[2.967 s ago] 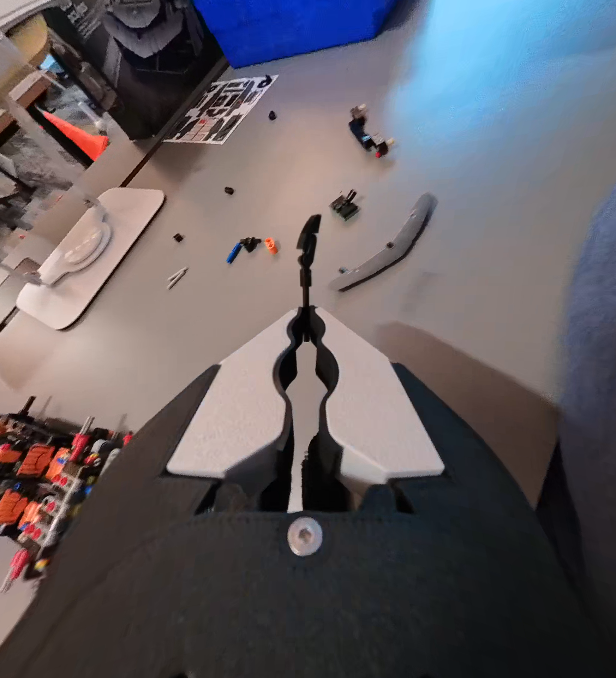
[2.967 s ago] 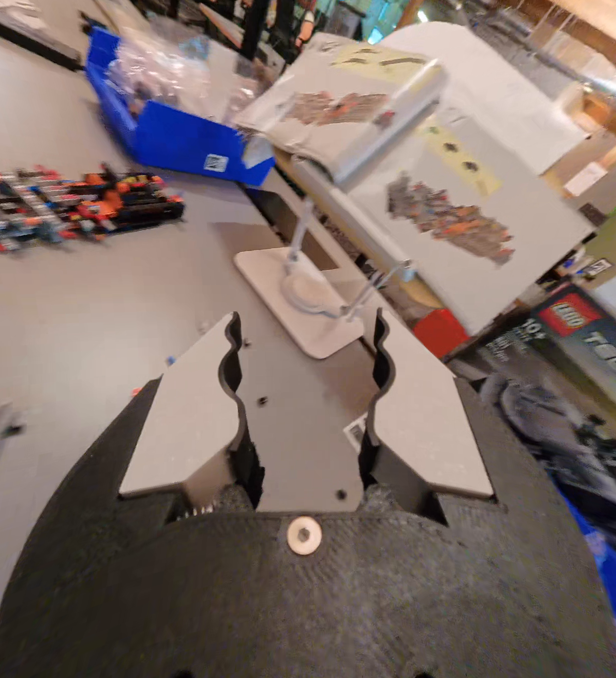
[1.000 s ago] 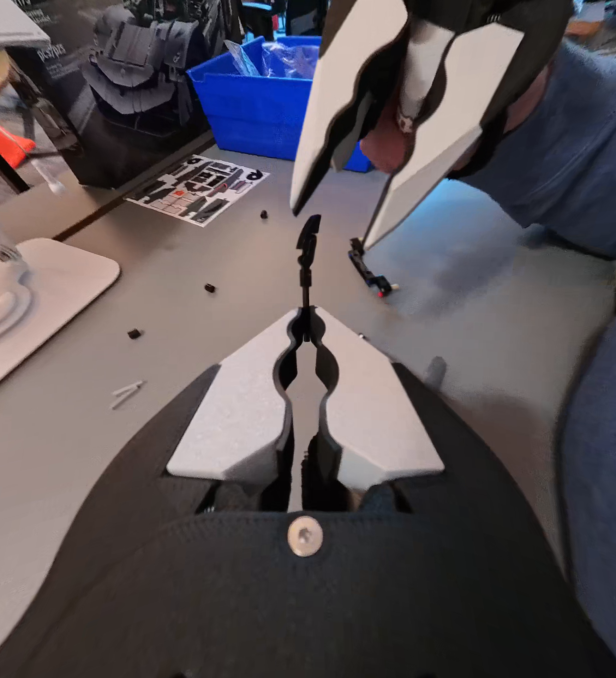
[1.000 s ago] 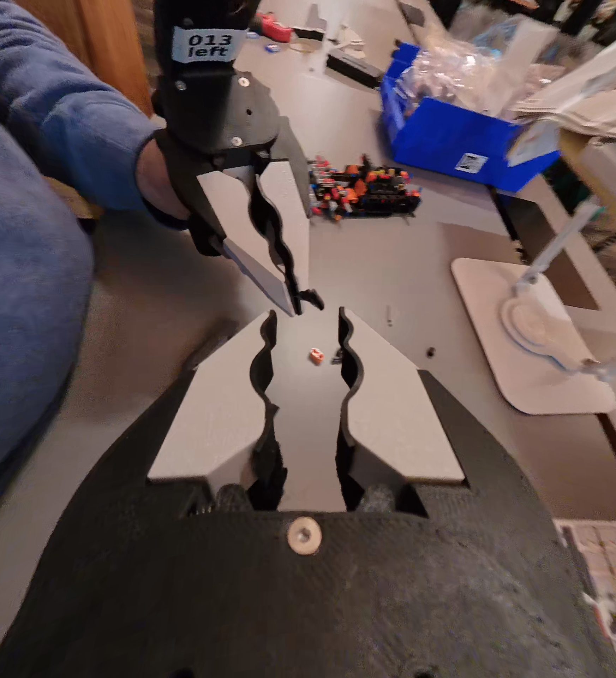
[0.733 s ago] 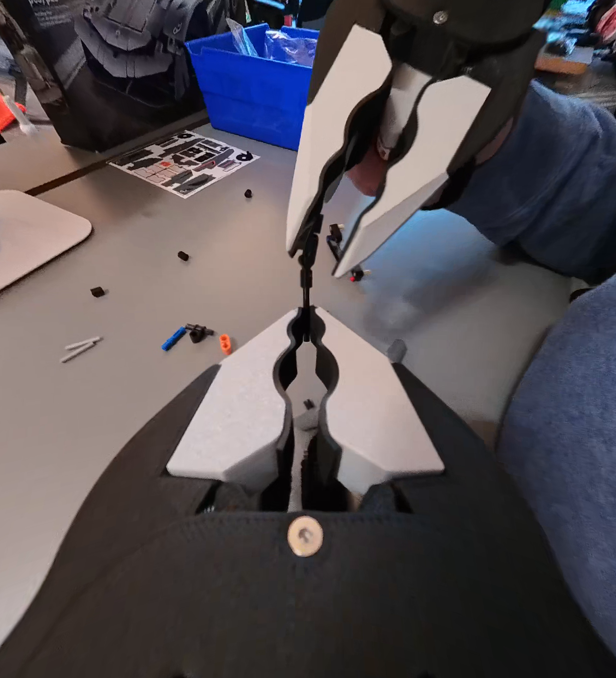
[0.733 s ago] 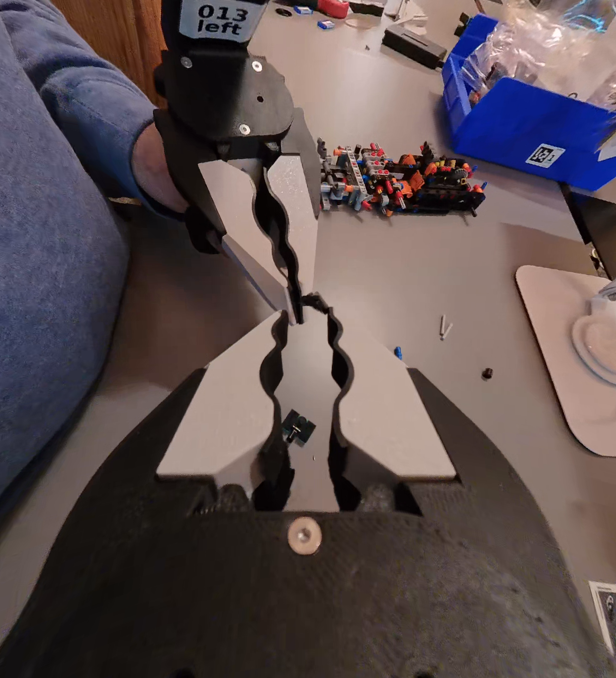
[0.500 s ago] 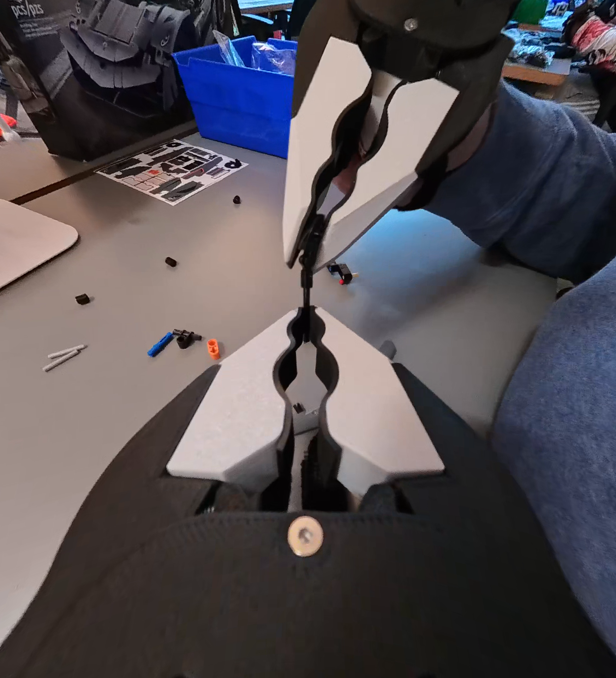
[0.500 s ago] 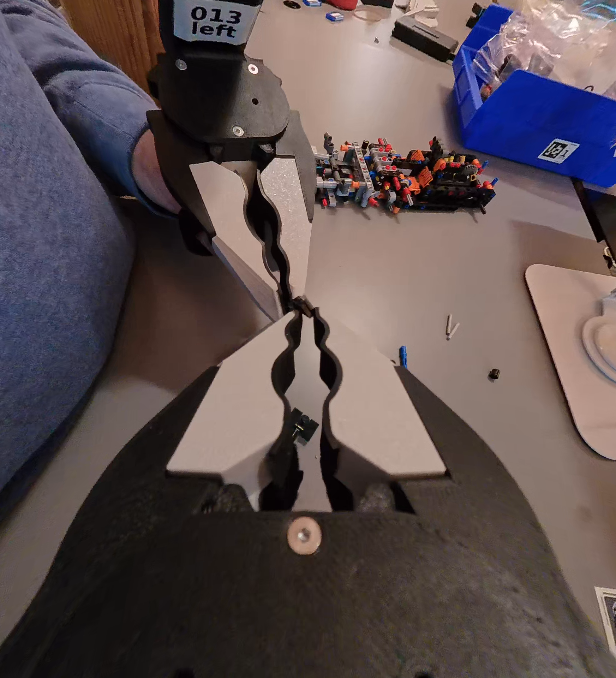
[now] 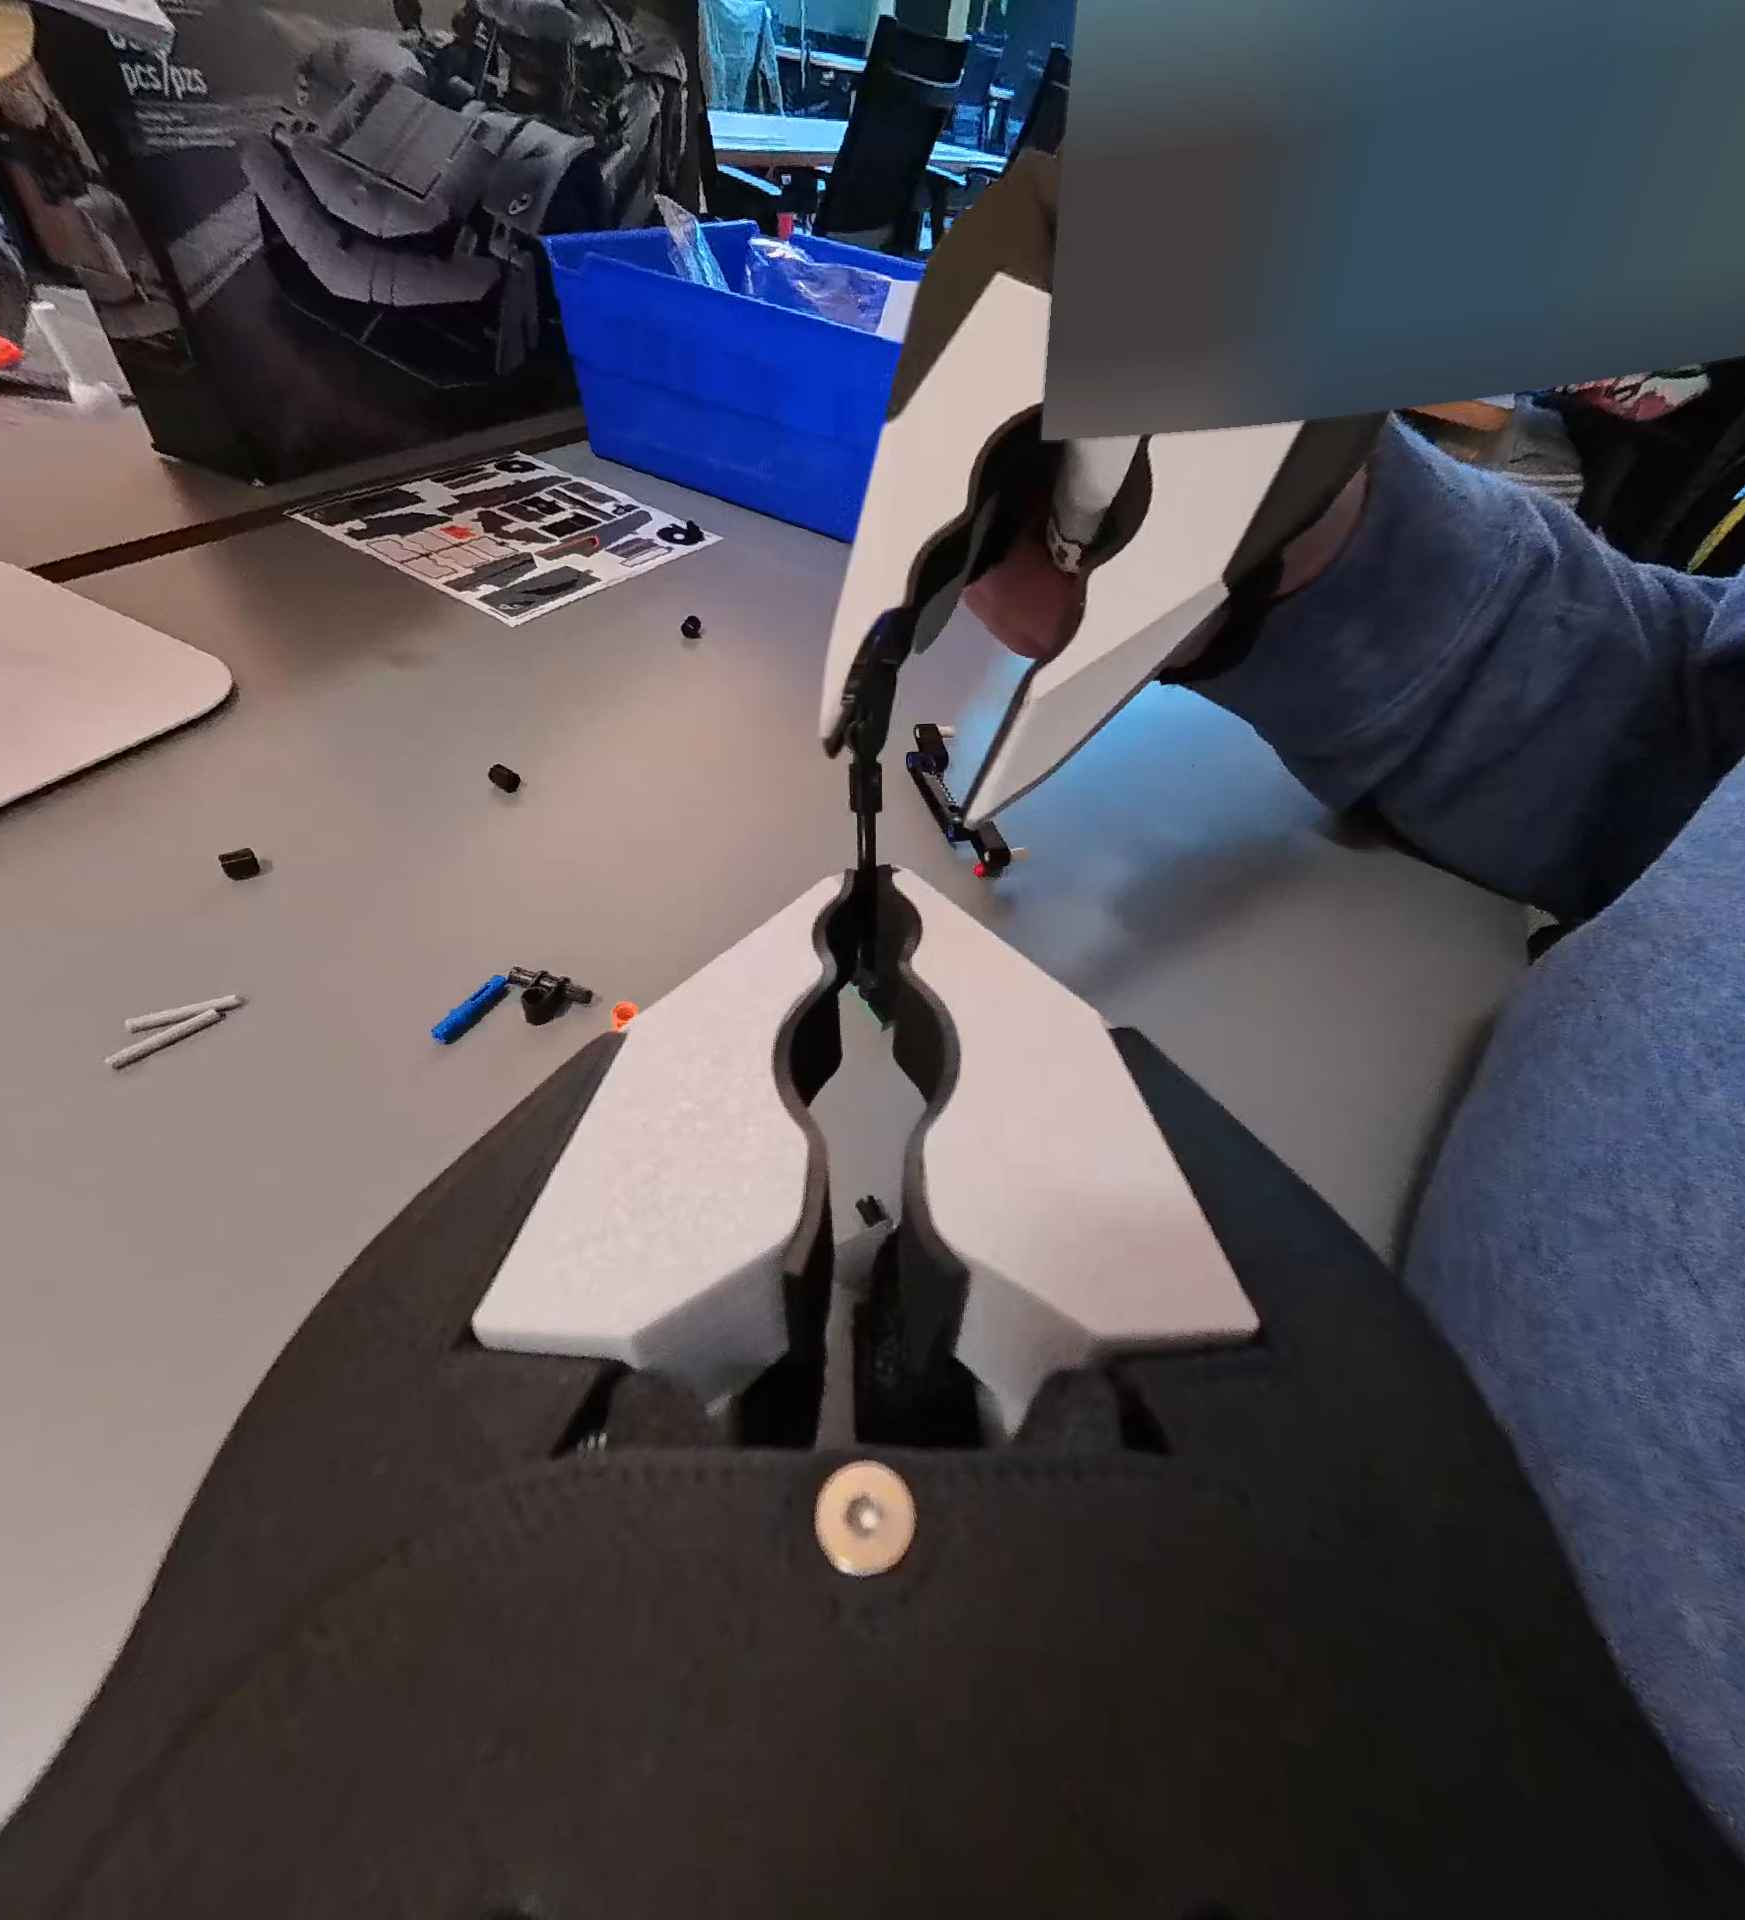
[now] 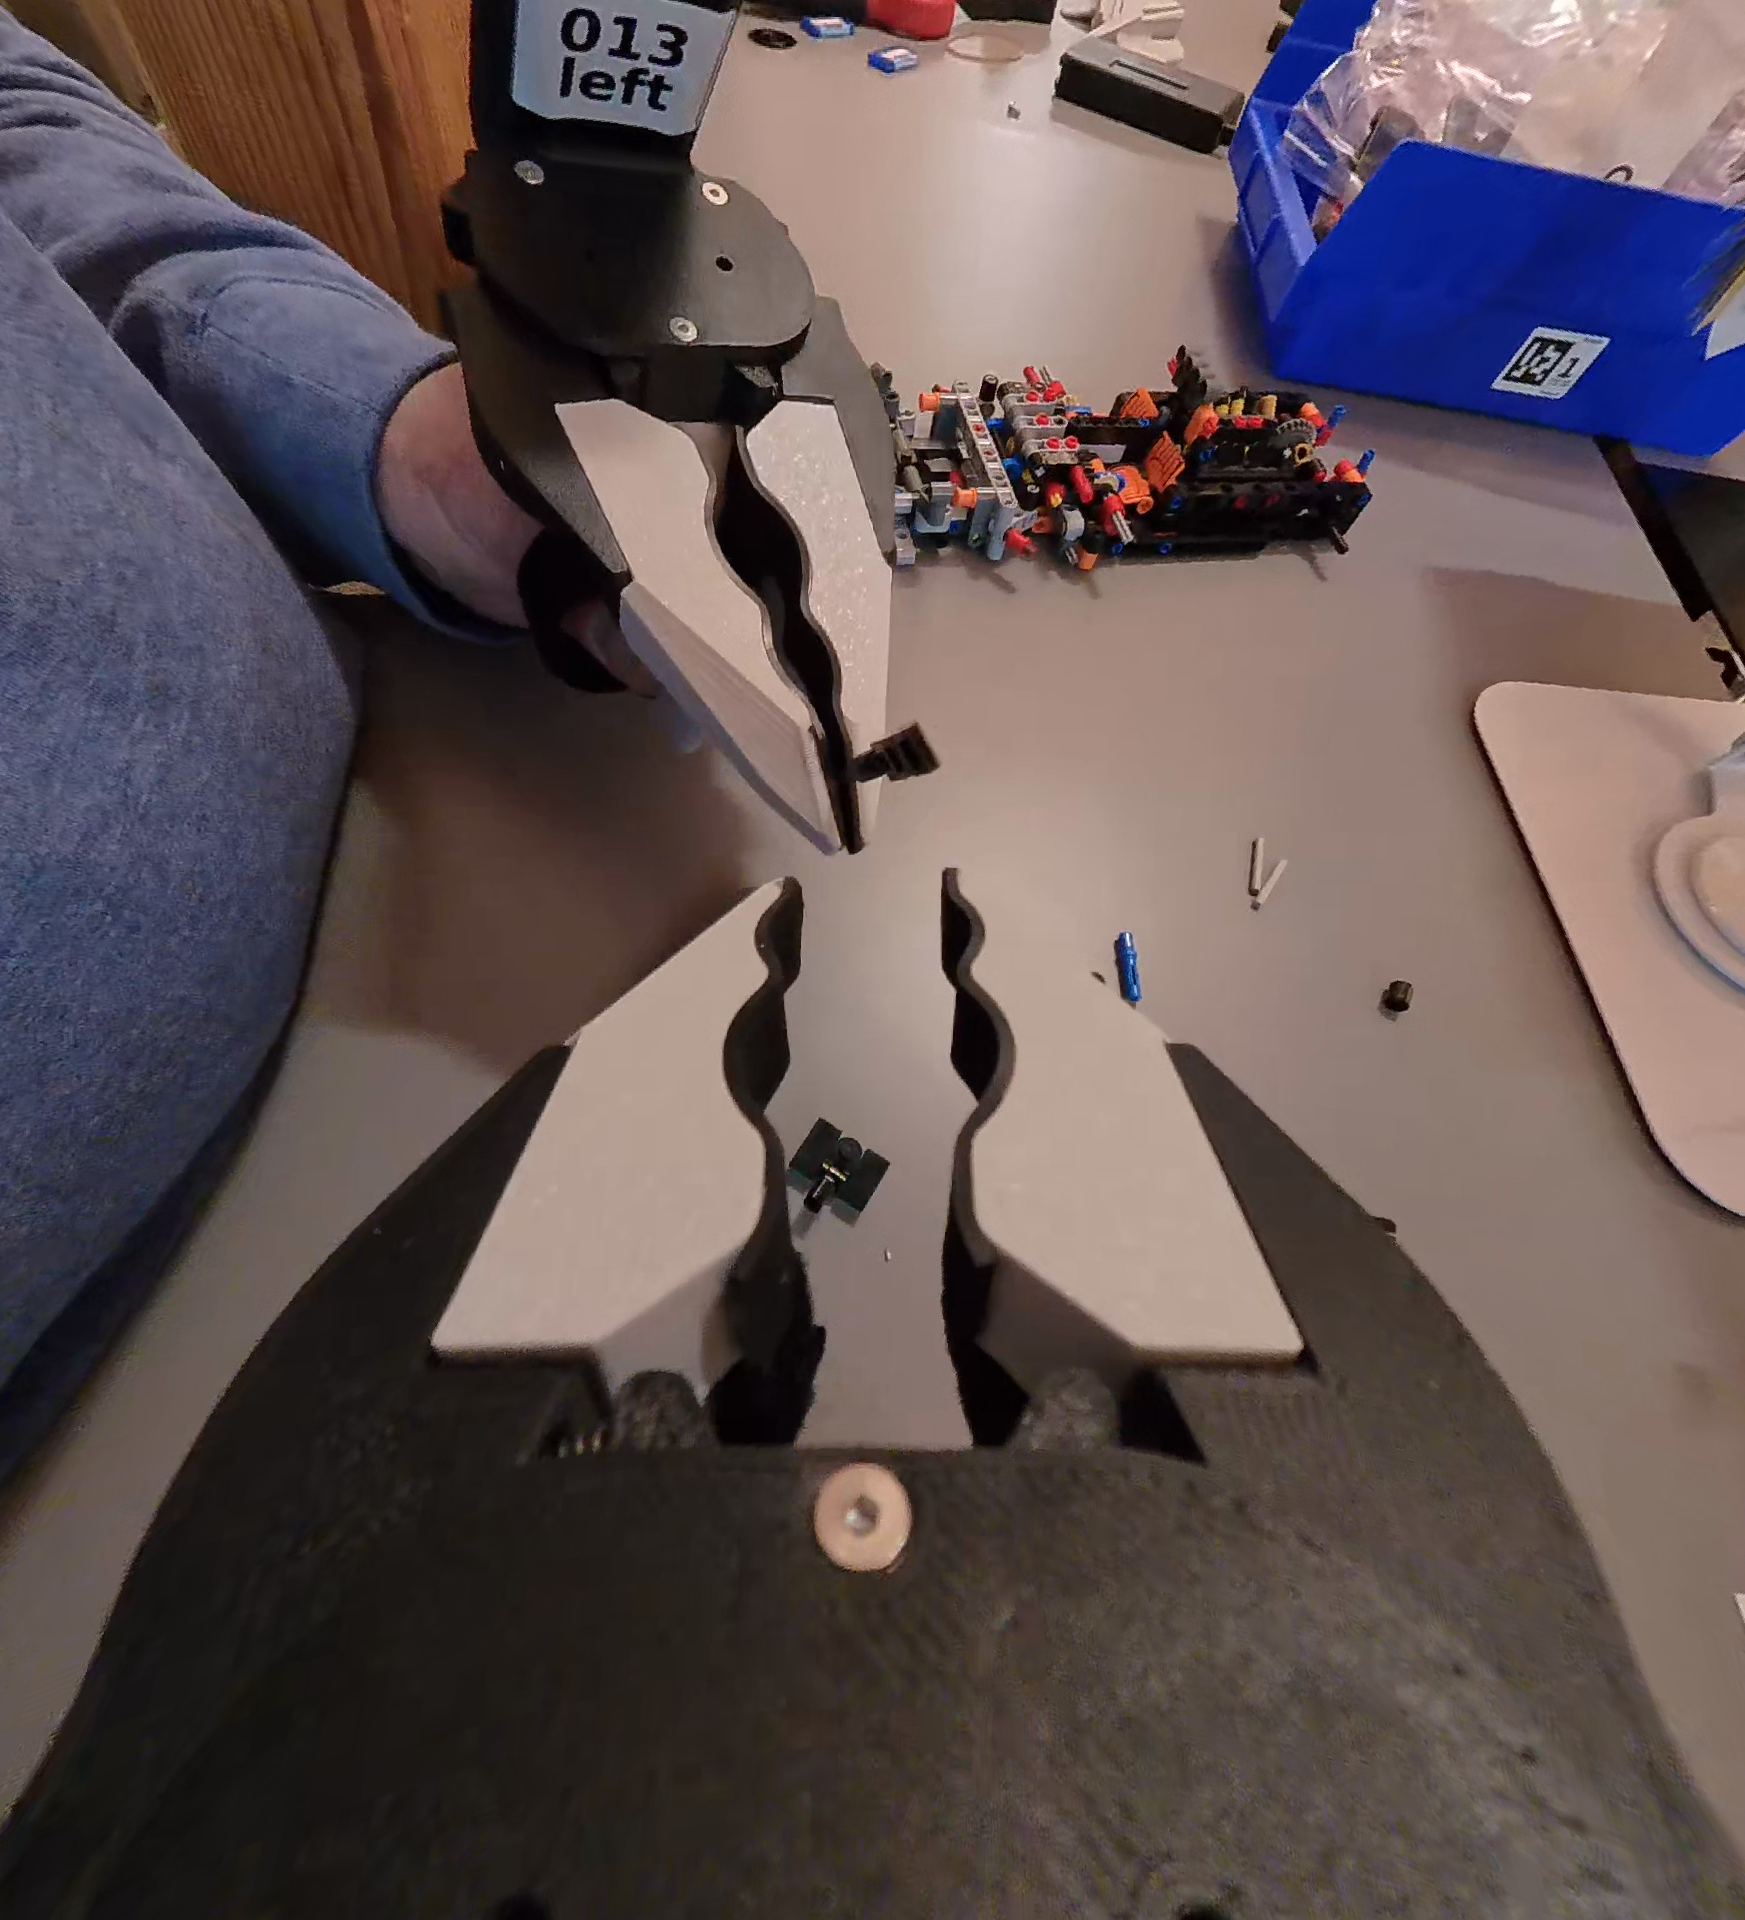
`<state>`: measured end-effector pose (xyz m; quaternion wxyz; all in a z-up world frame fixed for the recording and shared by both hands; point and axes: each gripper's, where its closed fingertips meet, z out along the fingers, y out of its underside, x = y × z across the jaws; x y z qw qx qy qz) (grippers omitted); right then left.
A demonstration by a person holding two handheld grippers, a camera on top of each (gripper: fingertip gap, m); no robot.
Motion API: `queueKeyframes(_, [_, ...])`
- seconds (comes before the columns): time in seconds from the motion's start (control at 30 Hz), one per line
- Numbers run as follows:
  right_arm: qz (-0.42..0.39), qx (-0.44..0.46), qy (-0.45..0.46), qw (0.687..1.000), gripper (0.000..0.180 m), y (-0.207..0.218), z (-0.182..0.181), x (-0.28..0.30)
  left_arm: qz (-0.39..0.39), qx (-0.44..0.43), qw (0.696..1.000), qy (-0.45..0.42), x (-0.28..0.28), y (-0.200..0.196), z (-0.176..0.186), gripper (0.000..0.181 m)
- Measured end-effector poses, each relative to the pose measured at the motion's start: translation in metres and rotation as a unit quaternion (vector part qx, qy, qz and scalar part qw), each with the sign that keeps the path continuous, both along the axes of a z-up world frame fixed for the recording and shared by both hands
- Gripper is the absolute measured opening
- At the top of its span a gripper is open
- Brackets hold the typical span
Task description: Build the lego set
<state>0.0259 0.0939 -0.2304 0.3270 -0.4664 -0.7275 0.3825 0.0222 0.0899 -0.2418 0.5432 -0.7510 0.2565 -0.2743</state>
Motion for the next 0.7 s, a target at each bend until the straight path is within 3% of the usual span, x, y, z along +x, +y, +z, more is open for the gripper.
queueKeyframes(0.27, [0.007, -0.025, 0.029, 0.999, 0.023, -0.005, 0.013, -0.003, -0.015, 0.009, 0.999, 0.048, 0.007, -0.001, -0.005, 0.0])
queueKeyframes(0.43, [0.014, -0.01, 0.029, 0.999, 0.007, -0.009, 0.011, -0.002, -0.02, 0.007, 0.996, 0.085, 0.012, -0.003, -0.013, 0.0])
queueKeyframes(0.7, [0.009, 0.031, 0.039, 0.999, 0.006, -0.014, 0.013, -0.008, 0.005, -0.002, 0.999, 0.051, 0.006, -0.009, -0.01, 0.0])
